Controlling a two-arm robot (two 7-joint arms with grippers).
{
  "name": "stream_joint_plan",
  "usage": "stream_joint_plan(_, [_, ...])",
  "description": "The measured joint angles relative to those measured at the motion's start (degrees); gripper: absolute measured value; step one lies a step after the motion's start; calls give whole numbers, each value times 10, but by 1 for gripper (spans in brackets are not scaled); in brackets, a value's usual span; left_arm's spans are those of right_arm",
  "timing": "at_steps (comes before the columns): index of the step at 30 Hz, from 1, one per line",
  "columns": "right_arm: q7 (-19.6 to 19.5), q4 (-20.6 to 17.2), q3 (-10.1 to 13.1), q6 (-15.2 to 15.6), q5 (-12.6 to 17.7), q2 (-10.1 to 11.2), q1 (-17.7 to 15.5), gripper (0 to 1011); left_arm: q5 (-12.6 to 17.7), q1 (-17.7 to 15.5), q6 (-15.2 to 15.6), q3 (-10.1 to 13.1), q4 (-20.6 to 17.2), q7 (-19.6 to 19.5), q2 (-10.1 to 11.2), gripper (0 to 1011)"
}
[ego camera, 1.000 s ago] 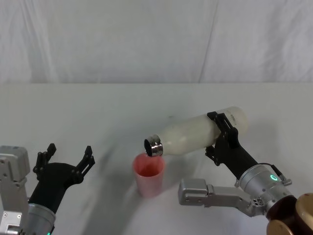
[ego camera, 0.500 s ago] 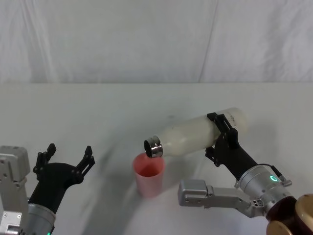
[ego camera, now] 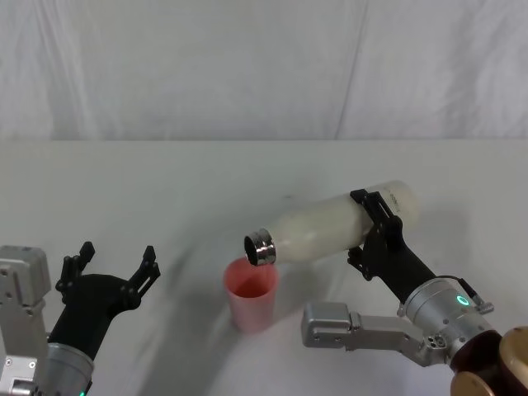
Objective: Grasp the thermos with one hand and pour water into the cup lid.
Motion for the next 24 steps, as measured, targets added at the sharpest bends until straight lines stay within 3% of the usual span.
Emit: stream_joint_plan(24, [0,2,-2,0,-3,2,0,950,0,0,0,0,0,0,0,1001])
